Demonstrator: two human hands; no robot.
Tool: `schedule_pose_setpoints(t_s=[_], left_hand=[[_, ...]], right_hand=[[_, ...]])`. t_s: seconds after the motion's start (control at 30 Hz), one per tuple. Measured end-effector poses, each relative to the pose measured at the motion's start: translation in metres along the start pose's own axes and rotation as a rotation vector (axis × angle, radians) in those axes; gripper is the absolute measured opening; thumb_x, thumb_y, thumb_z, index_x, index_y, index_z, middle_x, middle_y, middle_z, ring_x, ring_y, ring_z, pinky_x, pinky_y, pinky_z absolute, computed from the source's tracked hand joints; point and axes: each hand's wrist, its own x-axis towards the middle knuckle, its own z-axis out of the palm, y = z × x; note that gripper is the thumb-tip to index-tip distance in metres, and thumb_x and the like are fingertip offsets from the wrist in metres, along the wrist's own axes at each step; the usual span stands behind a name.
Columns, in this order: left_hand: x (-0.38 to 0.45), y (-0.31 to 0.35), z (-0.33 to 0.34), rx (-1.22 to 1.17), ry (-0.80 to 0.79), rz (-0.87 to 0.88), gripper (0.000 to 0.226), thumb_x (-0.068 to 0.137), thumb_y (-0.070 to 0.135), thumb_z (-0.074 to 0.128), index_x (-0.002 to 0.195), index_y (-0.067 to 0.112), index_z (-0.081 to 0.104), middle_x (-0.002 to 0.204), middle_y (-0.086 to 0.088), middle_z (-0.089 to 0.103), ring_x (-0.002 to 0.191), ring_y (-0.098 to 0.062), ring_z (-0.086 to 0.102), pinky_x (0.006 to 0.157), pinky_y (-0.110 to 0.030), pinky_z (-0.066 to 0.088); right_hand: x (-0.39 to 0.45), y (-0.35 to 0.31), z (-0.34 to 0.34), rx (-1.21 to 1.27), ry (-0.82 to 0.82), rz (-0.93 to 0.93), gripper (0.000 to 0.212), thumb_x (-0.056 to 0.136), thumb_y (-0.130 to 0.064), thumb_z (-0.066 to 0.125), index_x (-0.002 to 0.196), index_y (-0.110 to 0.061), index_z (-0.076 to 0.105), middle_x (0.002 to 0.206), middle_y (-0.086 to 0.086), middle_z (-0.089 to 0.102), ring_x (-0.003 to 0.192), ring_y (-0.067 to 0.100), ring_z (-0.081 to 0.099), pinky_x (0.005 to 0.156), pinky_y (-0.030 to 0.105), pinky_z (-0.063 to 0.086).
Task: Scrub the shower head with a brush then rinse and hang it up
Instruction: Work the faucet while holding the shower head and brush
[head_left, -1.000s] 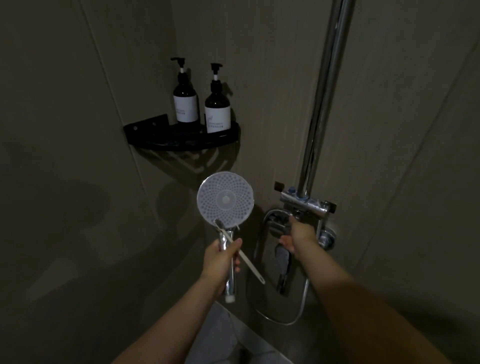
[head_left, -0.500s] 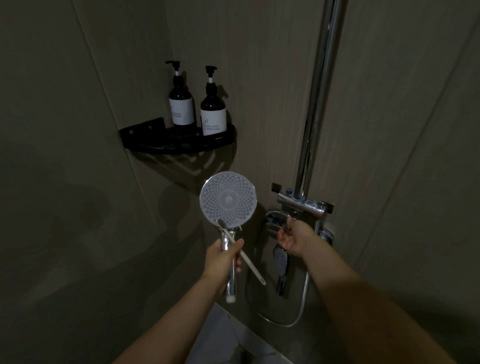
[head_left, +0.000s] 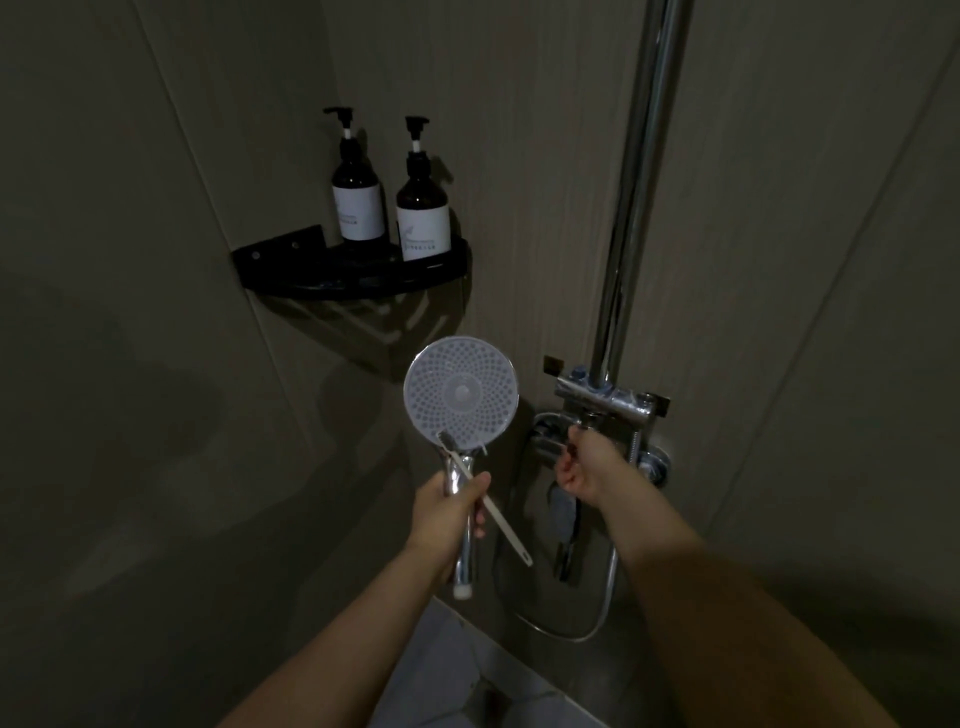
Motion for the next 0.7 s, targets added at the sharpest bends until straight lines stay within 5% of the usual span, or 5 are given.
schedule_pose_setpoints(t_s=[0.27,0.33,0.43,0.7], left_hand=[[0.005,-0.004,-0.006,0.009,0.01,-0.007,0.015,0.085,0.013,0.063,0.075,0.012,0.052,0.056,-0.004,0.052,0.046,-0.012,0.049,0.041,-0.022,0.043],[0.006,-0.005,-0.007,-0.005,0.026,-0.003,0.017,0.085,0.012,0.063,0.073,0.012,0.051,0.056,-0.006,0.051,0.044,-0.012,0.048,0.04,-0.021,0.042],[0.007,-0.006,-0.006,-0.013,0.039,0.005,0.017,0.085,0.012,0.063,0.073,0.012,0.051,0.056,-0.007,0.05,0.043,-0.012,0.047,0.038,-0.02,0.041],[0.008,-0.006,-0.007,0.0,0.015,0.02,0.017,0.085,0.011,0.063,0.074,0.011,0.05,0.058,-0.006,0.051,0.043,-0.011,0.048,0.038,-0.021,0.041]], right_hand=[[-0.004,0.005,0.02,-0.458,0.329,-0.202,0.033,0.095,-0.024,0.043,0.114,0.0,0.057,0.094,0.017,0.058,0.067,0.026,0.056,0.05,0.03,0.042],[-0.005,0.005,0.022,-0.516,0.367,-0.245,0.035,0.095,-0.022,0.042,0.118,0.001,0.056,0.11,0.019,0.062,0.092,0.033,0.063,0.072,0.038,0.052],[-0.012,0.006,0.019,-0.626,0.404,-0.349,0.036,0.097,-0.015,0.035,0.124,-0.001,0.054,0.128,0.019,0.056,0.118,0.031,0.054,0.095,0.035,0.046],[-0.011,0.01,0.023,-1.062,0.56,-0.359,0.031,0.093,-0.018,0.047,0.115,0.0,0.06,0.119,0.017,0.062,0.108,0.03,0.06,0.077,0.032,0.048]])
